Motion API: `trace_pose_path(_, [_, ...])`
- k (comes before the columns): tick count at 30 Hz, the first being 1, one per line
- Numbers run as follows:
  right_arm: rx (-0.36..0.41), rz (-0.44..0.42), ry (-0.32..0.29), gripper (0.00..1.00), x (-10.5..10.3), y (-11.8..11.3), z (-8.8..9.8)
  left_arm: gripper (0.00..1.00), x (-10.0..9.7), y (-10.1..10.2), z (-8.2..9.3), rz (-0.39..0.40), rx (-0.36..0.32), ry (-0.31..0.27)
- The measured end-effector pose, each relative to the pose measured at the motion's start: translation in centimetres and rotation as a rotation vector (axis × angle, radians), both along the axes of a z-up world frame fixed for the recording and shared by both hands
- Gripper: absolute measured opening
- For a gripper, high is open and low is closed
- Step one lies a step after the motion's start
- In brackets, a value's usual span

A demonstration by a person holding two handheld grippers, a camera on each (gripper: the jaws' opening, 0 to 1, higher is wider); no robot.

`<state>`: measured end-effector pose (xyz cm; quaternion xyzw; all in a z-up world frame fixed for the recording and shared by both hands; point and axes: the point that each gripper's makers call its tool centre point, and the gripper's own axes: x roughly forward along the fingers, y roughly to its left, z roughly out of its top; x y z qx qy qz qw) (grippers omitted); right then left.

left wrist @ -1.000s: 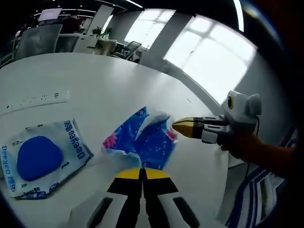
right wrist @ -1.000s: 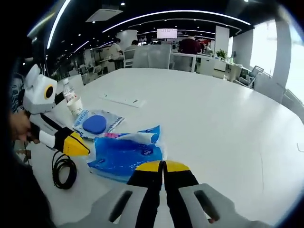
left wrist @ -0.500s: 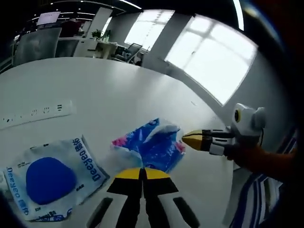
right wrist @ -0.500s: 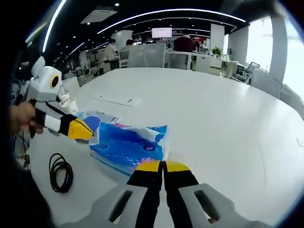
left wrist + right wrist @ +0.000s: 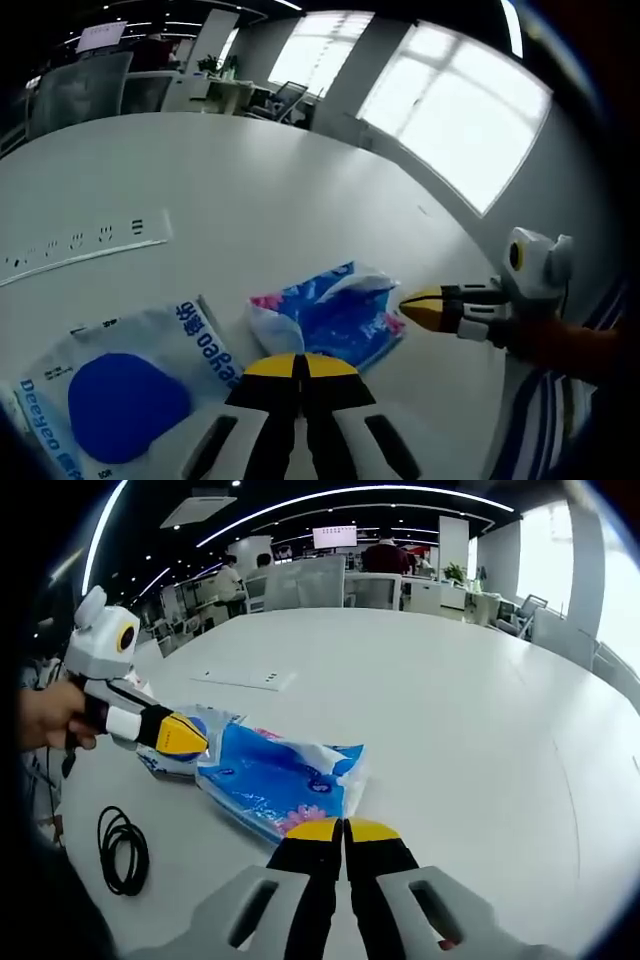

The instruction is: Arrange the tabletop items into an orderly group along one side of the table until the central work area is clear of visible clutter.

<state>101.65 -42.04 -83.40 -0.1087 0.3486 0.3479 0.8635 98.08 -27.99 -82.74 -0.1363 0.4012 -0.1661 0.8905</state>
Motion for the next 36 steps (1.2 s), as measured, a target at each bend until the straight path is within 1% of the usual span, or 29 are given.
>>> trace_pose_path(2, [-0.006, -0.001, 0.001, 0.0, -0.1, -0.1, -0.1, 0.0, 0.0, 0.0, -0.3, -0.002, -0.001, 0.01])
trace_pose_path(5, [-0.009, 0.003, 0.003, 0.0, -0.1, 0.1, -0.5, 0.0, -0.2, 0.2, -0.8, -0.016, 0.024, 0.019])
trace_pose_path(7, [-0.024, 0.009, -0.005, 0.0, -0.1, 0.2, -0.9, 0.0, -0.3, 0.2, -1.1, -0.018, 0.022, 0.035])
trace_pose_path(9, [-0.025, 0.006, 0.0, 0.0, 0.0, 0.2, -0.9, 0.0, -0.5, 0.2, -1.2, -0.024, 0.027, 0.041])
trace_pose_path(11, [-0.026, 0.003, 0.006, 0.0, -0.1, 0.2, -0.9, 0.0, -0.6, 0.2, -1.3, -0.044, 0.05, 0.031])
trace_pose_path(13, [-0.022, 0.005, 0.012, 0.01, -0.2, 0.3, -1.0, 0.0, -0.6, 0.2, -1.1, -0.039, 0.063, 0.026])
trace_pose_path(16, [-0.032, 0.007, 0.014, 0.02, -0.2, 0.1, -1.1, 0.0, -0.5, 0.3, -0.8, -0.055, 0.089, 0.006])
trace_pose_path(17, [-0.027, 0.007, 0.014, 0.03, -0.2, 0.1, -1.0, 0.01, -0.6, 0.3, -0.6, -0.063, 0.1, -0.002])
trace_pose_path(18, [-0.028, 0.004, 0.01, 0.07, -0.2, 0.0, -0.9, 0.02, -0.7, 0.3, -0.6, -0.065, 0.104, -0.003])
trace_pose_path(20, [-0.036, -0.003, -0.003, 0.13, 0.0, -0.3, -0.7, 0.05, -0.8, 0.2, -0.5, -0.075, 0.106, -0.008])
trace_pose_path(21, [-0.021, -0.013, -0.003, 0.15, 0.0, -0.3, -0.4, 0.06, -1.0, 0.0, -0.3, -0.085, 0.103, -0.009])
trace_pose_path(22, [-0.003, -0.018, -0.002, 0.15, -0.1, -0.2, -0.1, 0.08, -1.1, -0.1, -0.3, -0.088, 0.104, -0.01])
trace_pose_path(24, [0.013, -0.024, -0.015, 0.15, -0.1, 0.0, 0.5, 0.13, -1.5, -0.3, 0.3, -0.103, 0.116, -0.031])
trace_pose_path(27, [0.035, -0.021, -0.028, 0.17, -0.3, 0.5, 1.4, 0.17, -2.1, -0.4, 1.1, -0.112, 0.115, -0.046])
trace_pose_path(30, [0.058, -0.009, -0.039, 0.19, -0.7, 1.3, 2.1, 0.2, -2.4, -0.2, 1.9, -0.104, 0.119, -0.068])
trace_pose_path(32, [0.075, -0.001, -0.046, 0.2, -1.8, 2.2, 3.0, 0.22, -2.7, 0.2, 2.2, -0.095, 0.121, -0.076])
trace_pose_path(34, [0.091, 0.003, -0.048, 0.22, -1.7, 2.5, 3.1, 0.24, -3.1, 0.8, 2.6, -0.085, 0.13, -0.087])
trace_pose_path(36, [0.1, 0.011, -0.05, 0.23, -2.3, 3.0, 3.5, 0.25, -3.5, 1.3, 2.8, -0.075, 0.136, -0.094])
